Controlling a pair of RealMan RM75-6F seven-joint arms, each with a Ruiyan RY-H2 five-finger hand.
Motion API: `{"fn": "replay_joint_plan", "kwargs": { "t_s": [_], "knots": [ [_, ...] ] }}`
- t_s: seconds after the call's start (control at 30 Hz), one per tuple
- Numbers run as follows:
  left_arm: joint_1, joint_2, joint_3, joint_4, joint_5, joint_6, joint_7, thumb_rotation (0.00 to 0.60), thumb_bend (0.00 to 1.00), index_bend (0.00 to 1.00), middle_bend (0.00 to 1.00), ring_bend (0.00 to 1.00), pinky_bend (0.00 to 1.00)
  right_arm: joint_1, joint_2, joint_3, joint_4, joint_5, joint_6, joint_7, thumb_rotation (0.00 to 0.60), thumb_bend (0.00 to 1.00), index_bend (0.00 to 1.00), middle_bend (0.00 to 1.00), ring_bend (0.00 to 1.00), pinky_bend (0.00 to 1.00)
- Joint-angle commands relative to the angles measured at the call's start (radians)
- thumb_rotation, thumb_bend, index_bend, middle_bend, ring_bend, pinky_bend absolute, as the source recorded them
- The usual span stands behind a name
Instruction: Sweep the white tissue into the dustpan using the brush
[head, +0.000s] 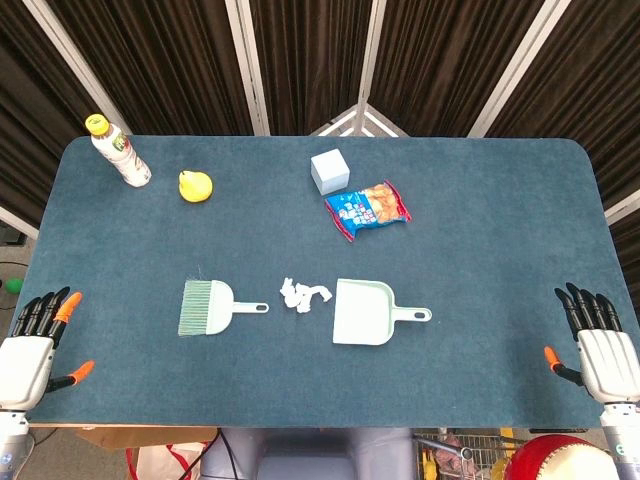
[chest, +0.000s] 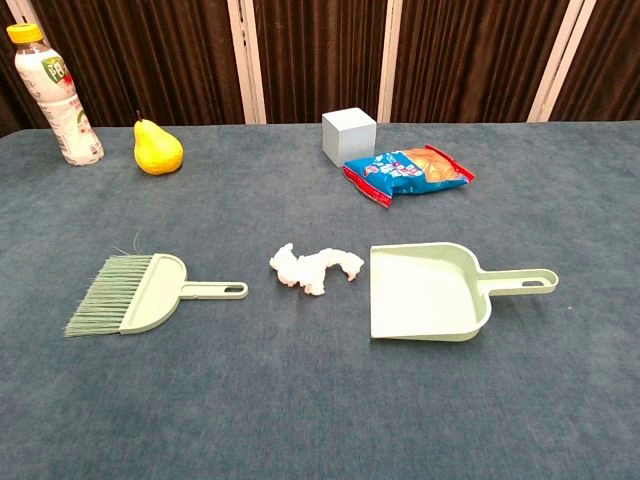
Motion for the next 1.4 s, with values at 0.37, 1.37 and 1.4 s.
{"fn": "replay_joint_plan", "kwargs": {
  "t_s": [0.37,1.37,1.4],
  "knots": [
    [0.003,0.001,0.002,0.000,0.002,0.006,0.001,0.600,0.00,0.00,0.00,0.00,0.00,-0.008,0.003,-0.008,-0.011,-0.011,0.015,-0.001,0.600,0.35,0.00,0.00,0.00,0.00],
    [-0.003,0.003,0.006,-0.010,0.002,-0.006,0.010,0.600,0.00,0.00,0.00,0.00,0.00,0.167,-0.104,0.058,-0.184,0.159,-0.229,-0.277,0.600,0.35,0.21,0.82,0.85,0.87],
    [-0.003,0.004,0.006,-0.012,0.001,-0.008,0.007,0.600,0.00,0.00,0.00,0.00,0.00,0.175,-0.116,0.062,-0.187,0.172,-0.237,-0.298,0.600,0.35,0.22,0.82,0.85,0.87]
  ]
}}
